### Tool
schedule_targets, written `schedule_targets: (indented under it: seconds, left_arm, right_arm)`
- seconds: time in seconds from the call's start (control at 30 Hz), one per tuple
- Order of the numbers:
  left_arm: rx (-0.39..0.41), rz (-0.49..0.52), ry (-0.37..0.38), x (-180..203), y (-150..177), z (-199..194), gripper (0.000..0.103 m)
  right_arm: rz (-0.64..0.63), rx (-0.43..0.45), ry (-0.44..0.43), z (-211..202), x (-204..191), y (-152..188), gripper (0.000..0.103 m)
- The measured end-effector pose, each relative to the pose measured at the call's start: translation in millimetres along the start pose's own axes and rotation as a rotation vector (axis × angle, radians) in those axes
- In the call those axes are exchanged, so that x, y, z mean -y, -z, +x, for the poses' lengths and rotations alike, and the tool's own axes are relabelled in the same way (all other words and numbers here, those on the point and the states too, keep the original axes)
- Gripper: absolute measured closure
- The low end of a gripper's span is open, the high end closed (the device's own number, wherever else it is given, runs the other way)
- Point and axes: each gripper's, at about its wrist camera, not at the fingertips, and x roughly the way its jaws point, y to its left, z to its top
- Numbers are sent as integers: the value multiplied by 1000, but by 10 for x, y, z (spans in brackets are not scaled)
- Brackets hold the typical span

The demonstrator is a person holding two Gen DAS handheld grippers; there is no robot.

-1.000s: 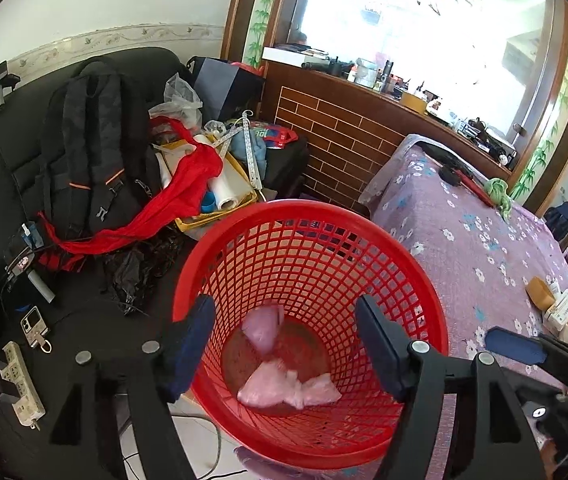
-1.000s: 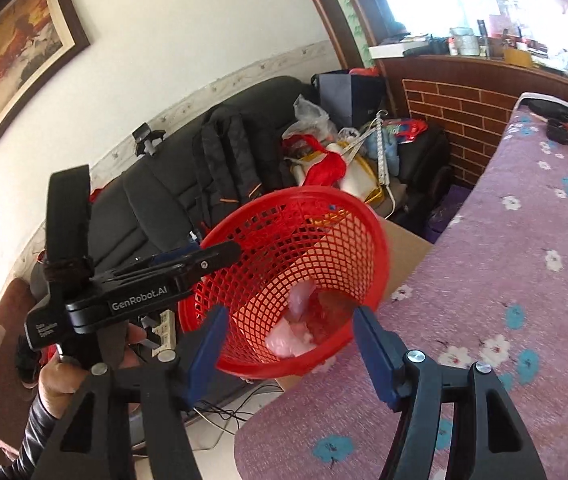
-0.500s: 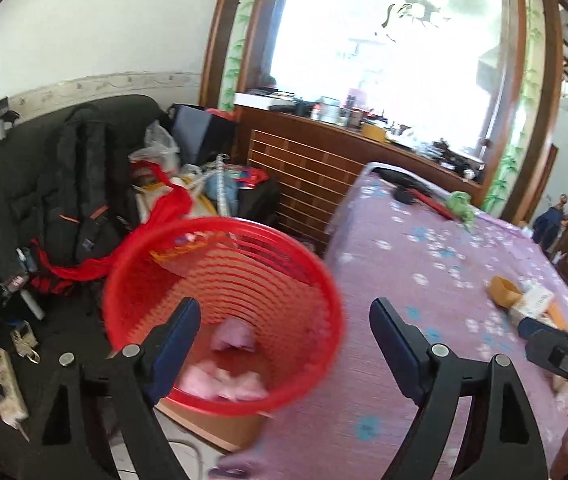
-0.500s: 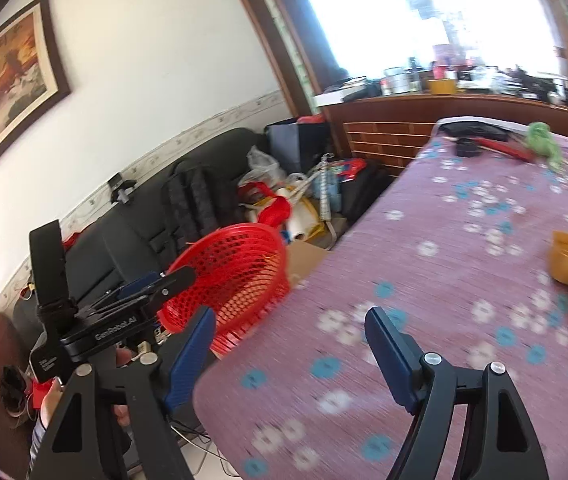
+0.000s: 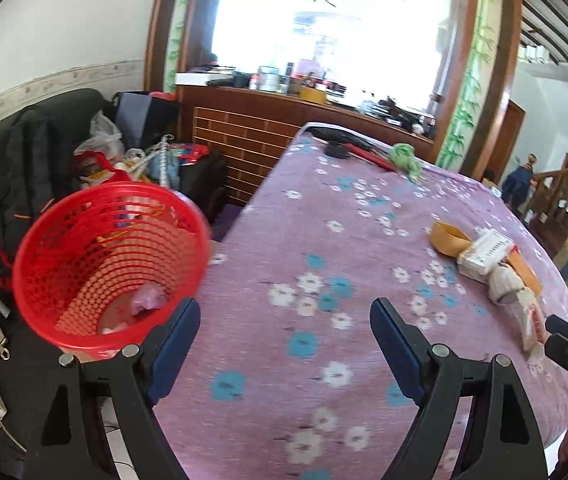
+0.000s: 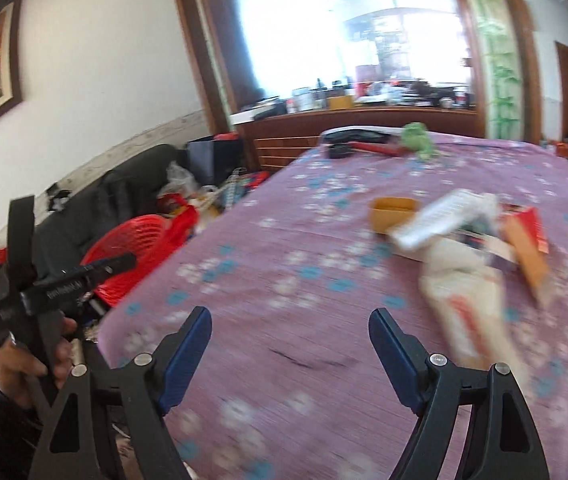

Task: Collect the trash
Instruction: 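Move both tools back over the table toward the remaining trash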

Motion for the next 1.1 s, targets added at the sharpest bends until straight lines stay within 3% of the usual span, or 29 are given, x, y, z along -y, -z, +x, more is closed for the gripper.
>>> schedule_targets:
  seconds: [0.27, 0.7, 1.1]
  left_arm:
    - [-10, 50, 91, 541, 30, 119, 16]
    - [-68, 182, 168, 1224, 37, 276, 15]
    - [-98, 381, 234, 1707, -329, 564, 14]
  right_arm:
    - [69, 14, 100, -322, 530, 179, 19]
    - [114, 4, 185, -475, 954, 311, 19]
    - [110, -48, 171, -287, 1114, 294, 19]
